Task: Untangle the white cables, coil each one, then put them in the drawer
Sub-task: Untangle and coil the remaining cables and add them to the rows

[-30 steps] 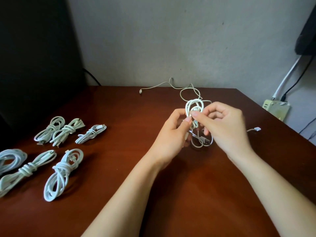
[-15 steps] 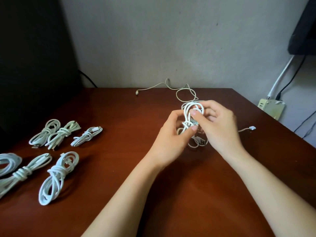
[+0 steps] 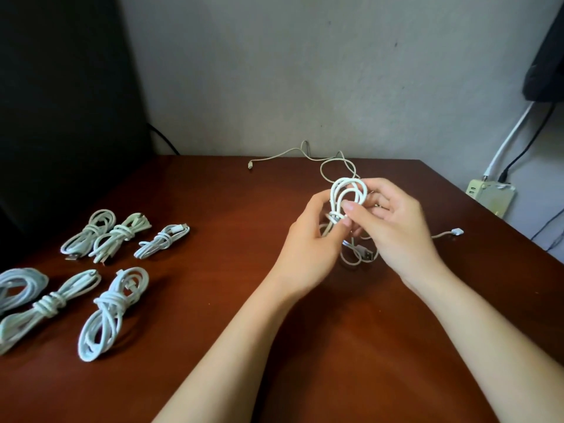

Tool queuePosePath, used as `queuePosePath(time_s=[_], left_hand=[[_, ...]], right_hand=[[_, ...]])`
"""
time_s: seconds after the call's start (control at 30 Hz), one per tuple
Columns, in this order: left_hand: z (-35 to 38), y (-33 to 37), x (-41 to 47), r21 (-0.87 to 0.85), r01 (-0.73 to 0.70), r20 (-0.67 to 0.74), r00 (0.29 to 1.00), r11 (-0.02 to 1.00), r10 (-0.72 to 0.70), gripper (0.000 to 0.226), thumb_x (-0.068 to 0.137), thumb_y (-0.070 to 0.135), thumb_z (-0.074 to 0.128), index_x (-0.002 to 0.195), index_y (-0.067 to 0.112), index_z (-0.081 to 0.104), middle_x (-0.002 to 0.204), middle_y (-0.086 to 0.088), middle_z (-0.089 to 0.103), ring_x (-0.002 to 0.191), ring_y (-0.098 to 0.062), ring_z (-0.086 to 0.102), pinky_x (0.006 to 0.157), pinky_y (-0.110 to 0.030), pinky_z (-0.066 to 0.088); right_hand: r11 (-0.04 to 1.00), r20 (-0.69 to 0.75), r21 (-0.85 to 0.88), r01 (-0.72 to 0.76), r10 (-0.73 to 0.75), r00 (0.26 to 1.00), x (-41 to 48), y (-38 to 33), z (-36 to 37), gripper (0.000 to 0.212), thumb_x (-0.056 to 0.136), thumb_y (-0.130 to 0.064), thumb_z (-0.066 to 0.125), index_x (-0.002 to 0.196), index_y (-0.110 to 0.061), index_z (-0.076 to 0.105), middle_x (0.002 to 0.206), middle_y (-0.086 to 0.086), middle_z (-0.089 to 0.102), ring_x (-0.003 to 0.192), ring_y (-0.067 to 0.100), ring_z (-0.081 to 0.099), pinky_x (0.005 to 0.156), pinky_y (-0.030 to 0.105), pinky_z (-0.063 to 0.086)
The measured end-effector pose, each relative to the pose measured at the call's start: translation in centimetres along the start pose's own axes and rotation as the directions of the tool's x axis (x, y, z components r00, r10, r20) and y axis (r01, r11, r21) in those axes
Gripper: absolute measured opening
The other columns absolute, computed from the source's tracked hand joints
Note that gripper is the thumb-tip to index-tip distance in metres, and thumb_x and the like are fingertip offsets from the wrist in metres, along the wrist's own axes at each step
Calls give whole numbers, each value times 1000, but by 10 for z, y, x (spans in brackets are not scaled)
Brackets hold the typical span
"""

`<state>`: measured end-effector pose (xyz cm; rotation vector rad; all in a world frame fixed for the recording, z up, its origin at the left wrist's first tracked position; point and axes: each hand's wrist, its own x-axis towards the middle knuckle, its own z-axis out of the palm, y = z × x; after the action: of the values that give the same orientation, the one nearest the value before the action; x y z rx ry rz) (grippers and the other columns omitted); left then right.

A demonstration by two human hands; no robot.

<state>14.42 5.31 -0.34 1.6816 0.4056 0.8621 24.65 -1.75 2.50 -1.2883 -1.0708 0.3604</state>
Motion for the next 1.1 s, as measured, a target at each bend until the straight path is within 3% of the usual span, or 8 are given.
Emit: queuePosePath(time_s=[0.1,0.2,0.33,0.47,0.67,0.87,0.97,1.1], left_hand=[[0,3,-1,0,-1,38,999,1000,1,50,89,13,65,132,31,46,101,7,63,76,-3,58,72,-25,48],[-2,0,-1,39,-31,28,999,999,30,64,85,13,70,137,35,40,105,1,63,83,-11,62,81,-38,56],[-2,2,-2,126,-102,6,995,987,102,51,88,15,68,131,32,47,95,6,67,71,-10,67,72,-30,58],[-6,6,0,87,5,-19,1000,996,-4,27,92,20,63,118,16,61,77,3,68,60,-11,66,60,-22,53],[-13,5,1,49,99,91,991,994,-103,19,91,8,63,109,9,68,81,-10,70,61,-15,65,56,-18,50],[-14,11,0,52,148,132,979,988,-154,17,94,7,58,109,4,63,74,-6,66,53,-18,60,50,-21,49],[-13,12,-1,117,180,96,977,977,-191,27,91,15,64,116,14,55,80,-1,69,56,-20,64,58,-30,54],[-13,8,-3,351,48,39,997,935,-66,37,88,29,67,119,29,46,87,4,68,54,-17,67,62,-28,57]], right_hand=[[1000,-37,-22,16,-17,999,1,3,-2,22,84,3,66,89,-18,60,74,7,62,52,6,60,50,18,47],[998,-38,-61,27,-29,999,2,6,-3,20,84,-2,68,88,-19,59,71,8,59,50,8,57,46,21,47],[984,-69,-162,79,-92,993,4,10,-6,20,85,-10,68,91,-28,63,76,2,66,58,13,63,56,34,52],[982,-90,-162,96,-112,990,6,11,-6,24,88,-7,63,91,-31,62,79,0,66,58,10,62,54,24,48],[976,15,-216,35,-32,999,6,17,-7,33,94,-13,55,119,-34,53,77,-4,62,56,3,56,58,20,50],[976,10,-213,37,-36,999,7,13,-9,22,92,-8,57,104,-27,60,79,11,66,54,10,59,56,21,50],[982,70,-187,31,-19,997,5,12,-7,26,93,-6,55,107,-27,60,86,6,68,61,10,63,57,20,50],[986,163,-165,4,23,986,3,14,-5,38,94,-8,55,123,-32,54,103,-3,67,81,8,68,65,19,52]])
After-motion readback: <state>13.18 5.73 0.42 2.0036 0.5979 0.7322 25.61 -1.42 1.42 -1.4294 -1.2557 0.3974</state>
